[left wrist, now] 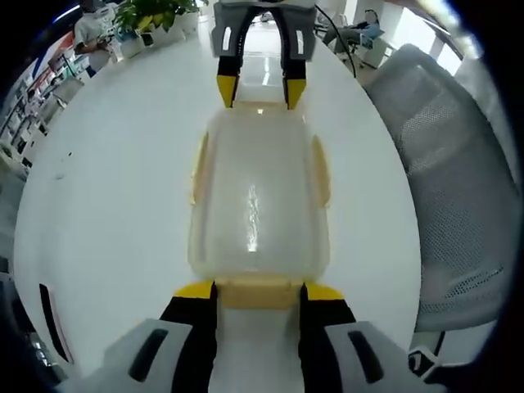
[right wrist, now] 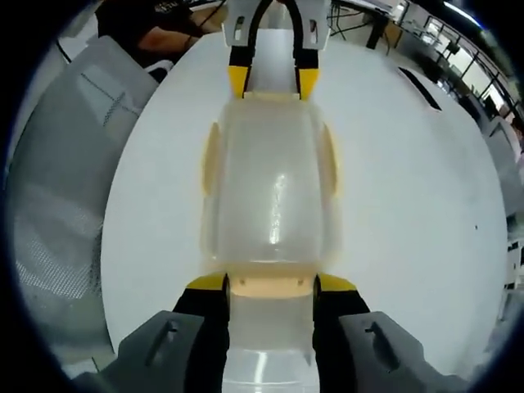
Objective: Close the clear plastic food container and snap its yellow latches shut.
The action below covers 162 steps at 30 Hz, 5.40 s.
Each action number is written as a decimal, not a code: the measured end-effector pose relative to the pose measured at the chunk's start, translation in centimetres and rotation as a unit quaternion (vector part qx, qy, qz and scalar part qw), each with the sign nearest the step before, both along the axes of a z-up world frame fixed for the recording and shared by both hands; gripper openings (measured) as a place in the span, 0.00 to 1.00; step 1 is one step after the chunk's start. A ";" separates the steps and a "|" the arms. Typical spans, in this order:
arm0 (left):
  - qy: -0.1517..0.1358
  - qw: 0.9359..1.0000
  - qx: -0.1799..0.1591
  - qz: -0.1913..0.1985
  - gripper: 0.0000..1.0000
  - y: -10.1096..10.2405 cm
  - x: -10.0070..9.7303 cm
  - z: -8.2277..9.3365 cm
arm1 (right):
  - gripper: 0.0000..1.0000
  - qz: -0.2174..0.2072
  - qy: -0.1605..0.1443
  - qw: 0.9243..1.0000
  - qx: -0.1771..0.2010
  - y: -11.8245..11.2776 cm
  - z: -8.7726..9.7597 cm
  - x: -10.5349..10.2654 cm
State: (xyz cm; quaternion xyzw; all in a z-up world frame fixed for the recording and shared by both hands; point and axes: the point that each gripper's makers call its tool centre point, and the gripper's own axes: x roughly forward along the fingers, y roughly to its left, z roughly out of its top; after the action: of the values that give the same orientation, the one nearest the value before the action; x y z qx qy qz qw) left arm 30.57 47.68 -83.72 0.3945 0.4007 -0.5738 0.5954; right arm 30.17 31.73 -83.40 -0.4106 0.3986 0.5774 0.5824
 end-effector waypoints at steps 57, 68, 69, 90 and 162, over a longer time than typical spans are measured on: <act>0.000 1.000 -0.030 -0.003 0.33 -24.0 -2.0 6.7 | 0.36 -0.004 -0.018 0.999 0.043 -23.9 5.8 -2.0; 0.012 1.000 -0.006 -0.001 0.33 -24.4 -2.3 5.4 | 0.36 0.007 -0.008 0.999 0.046 -24.2 4.7 -2.0; 0.010 1.000 -0.003 -0.001 0.33 -24.3 -2.2 5.3 | 0.36 0.007 -0.008 0.999 0.047 -24.2 4.8 -2.0; 0.003 1.000 0.008 -0.019 0.33 -24.4 -2.3 4.9 | 0.25 -0.002 0.019 1.000 0.015 -25.8 2.7 -3.2; 0.355 0.715 -0.119 0.590 0.16 -25.2 -3.1 4.7 | 0.21 -0.480 0.300 0.813 0.138 -24.7 5.1 -2.9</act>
State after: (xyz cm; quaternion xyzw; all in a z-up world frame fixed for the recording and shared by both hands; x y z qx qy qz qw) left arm 27.48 22.46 -79.06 -0.2286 0.6626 -0.2466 0.6692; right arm 27.25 7.03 -78.28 0.1111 0.6160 0.3675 0.6878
